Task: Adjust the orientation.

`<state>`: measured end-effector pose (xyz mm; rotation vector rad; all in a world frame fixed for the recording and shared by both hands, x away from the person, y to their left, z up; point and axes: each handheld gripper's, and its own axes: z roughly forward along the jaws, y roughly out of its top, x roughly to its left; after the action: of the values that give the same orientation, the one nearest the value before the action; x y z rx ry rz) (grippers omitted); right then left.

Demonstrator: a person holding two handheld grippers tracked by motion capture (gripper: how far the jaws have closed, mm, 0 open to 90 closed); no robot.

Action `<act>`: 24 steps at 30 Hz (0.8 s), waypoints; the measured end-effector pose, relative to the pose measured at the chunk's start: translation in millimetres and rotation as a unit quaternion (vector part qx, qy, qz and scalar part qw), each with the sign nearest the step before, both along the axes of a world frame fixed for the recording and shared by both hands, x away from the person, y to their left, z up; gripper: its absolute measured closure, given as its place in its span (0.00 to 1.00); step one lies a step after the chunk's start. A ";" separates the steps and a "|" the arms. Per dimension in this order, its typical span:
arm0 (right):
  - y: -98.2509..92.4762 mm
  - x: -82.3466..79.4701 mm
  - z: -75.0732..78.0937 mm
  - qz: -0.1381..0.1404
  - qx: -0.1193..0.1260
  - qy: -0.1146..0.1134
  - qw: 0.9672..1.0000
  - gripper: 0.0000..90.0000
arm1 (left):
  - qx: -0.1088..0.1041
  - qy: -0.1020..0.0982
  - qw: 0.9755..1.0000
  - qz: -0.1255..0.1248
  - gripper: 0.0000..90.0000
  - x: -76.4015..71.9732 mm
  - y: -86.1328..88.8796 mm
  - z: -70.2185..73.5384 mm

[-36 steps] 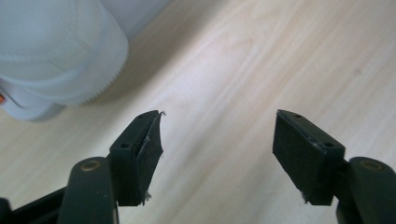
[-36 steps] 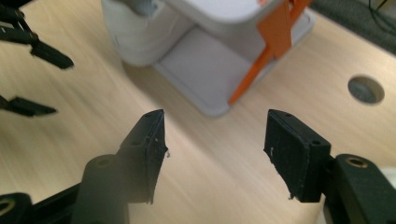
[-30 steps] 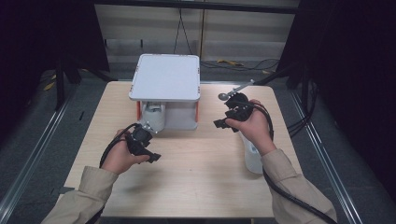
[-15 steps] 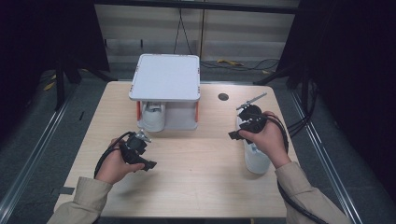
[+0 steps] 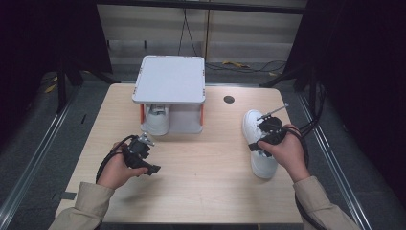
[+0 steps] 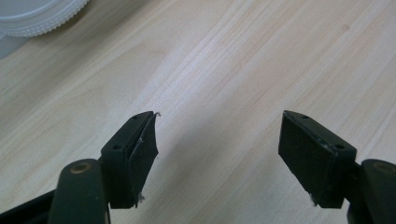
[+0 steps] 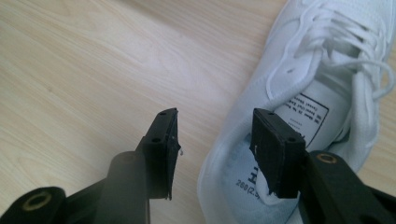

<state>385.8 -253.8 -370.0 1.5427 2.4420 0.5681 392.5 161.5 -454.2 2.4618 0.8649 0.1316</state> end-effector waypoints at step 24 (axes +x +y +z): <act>-1.2 9.1 -43.6 -0.038 -0.024 0.098 0.994 0.80 | 0.010 0.008 1.000 -0.005 0.31 3.5 -1.7 -5.8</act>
<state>394.9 -254.9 -413.6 1.7385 2.5019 0.3575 396.0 159.8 -460.0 2.4882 0.8620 0.1170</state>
